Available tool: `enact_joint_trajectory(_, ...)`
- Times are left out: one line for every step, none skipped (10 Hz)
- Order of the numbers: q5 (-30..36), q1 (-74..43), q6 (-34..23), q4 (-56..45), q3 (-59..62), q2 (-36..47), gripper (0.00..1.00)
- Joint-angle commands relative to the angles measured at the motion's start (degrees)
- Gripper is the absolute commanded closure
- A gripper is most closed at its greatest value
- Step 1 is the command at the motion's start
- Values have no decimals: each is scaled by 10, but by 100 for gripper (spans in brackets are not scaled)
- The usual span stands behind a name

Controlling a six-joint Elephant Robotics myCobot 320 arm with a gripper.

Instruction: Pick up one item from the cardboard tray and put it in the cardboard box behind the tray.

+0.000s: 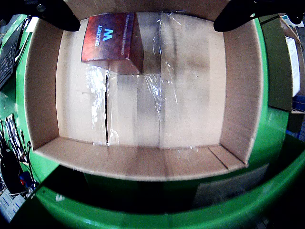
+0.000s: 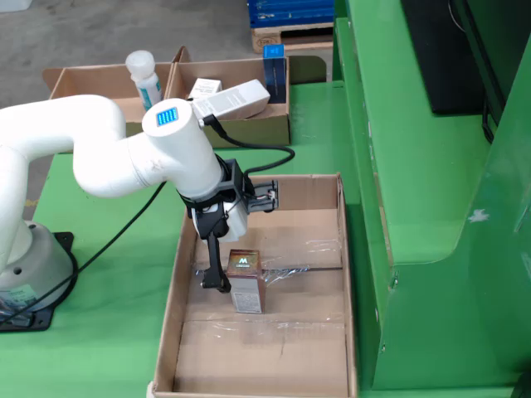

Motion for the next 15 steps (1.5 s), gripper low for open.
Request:
enact_joint_trajectory(2, -1, -2, 15, 1, 17, 0)
enact_joint_trajectory(3, 0, -2, 21, -4, 15, 0)
enact_joint_trajectory(3, -1, -1, 20, 3, 2, 0)
enact_joint_trajectory(3, -1, -1, 20, 3, 2, 0)
enact_joint_trajectory(3, -2, -3, 15, 21, -14, 0)
enact_joint_trajectory(3, -2, -3, 15, 21, -14, 0)
enact_joint_trajectory(2, -1, -4, -4, 71, -45, 0)
enact_joint_trajectory(2, -1, -4, -4, 71, -45, 0)
enact_joint_trajectory(1, -2, -3, -25, 115, -67, 0)
enact_joint_trajectory(1, -2, -3, -25, 115, -67, 0)
enact_joint_trajectory(1, -2, -3, -25, 115, -67, 0)
enact_joint_trajectory(1, -2, -3, -25, 115, -67, 0)
enact_joint_trajectory(4, -4, -6, -34, 133, -78, 0)
enact_joint_trajectory(4, -4, -6, -34, 133, -78, 0)
enact_joint_trajectory(4, -4, -6, -34, 133, -78, 0)
